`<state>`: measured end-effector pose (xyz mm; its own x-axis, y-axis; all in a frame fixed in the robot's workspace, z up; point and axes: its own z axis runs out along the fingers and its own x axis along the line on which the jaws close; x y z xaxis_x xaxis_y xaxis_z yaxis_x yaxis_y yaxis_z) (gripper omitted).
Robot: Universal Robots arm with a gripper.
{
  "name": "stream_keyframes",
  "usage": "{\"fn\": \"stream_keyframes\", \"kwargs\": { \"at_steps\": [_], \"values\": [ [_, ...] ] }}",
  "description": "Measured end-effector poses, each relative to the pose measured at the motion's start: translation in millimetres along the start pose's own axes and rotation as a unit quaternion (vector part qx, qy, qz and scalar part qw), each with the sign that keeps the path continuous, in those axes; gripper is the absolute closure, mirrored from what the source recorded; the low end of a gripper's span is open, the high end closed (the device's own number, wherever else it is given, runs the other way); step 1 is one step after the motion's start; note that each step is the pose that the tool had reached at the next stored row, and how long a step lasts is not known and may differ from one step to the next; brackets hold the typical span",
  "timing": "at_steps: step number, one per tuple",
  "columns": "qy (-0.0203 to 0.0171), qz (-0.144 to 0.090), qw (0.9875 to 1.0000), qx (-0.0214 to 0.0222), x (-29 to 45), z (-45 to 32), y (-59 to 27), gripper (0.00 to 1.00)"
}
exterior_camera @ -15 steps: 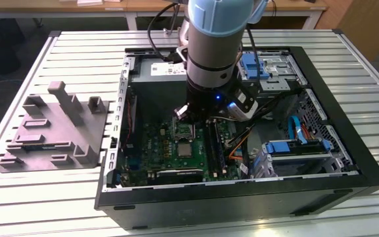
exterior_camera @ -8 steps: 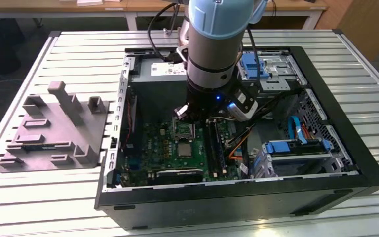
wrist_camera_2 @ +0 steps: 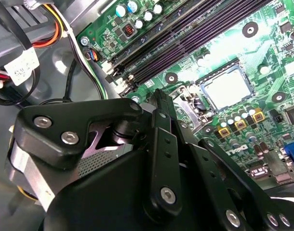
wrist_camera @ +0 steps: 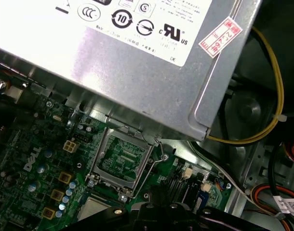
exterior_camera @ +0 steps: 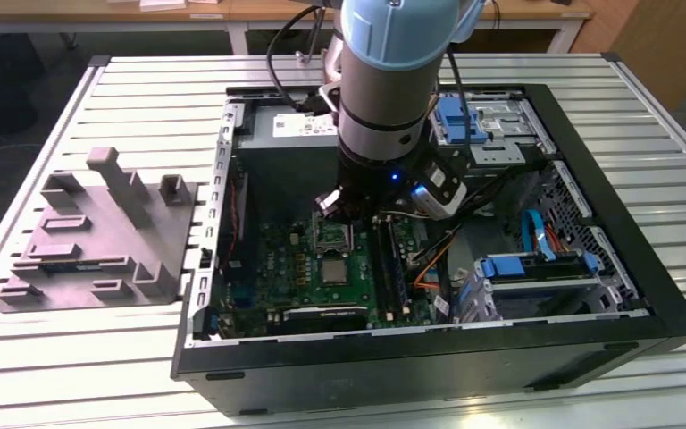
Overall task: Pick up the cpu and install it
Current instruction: 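Close the cpu cover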
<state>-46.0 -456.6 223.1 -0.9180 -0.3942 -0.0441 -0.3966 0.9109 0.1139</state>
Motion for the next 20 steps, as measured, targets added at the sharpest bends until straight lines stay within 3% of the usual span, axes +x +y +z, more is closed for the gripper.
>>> {"fn": "stream_keyframes", "kwargs": {
  "at_steps": [5, 14, 18, 20],
  "values": [
    [0.0029, -0.026, 0.9997, -0.0011, 0.0, 0.1, 0.0, 0.89],
    [0.0029, -0.029, 0.9996, -0.0021, -0.1, 0.3, 0.1, 0.89],
    [-0.0023, -0.031, 0.9994, -0.0138, -2.6, 1.9, -0.6, 0.89],
    [-0.0036, -0.032, 0.9993, -0.0169, -5.2, 3.2, -0.4, 0.89]
  ]
}}
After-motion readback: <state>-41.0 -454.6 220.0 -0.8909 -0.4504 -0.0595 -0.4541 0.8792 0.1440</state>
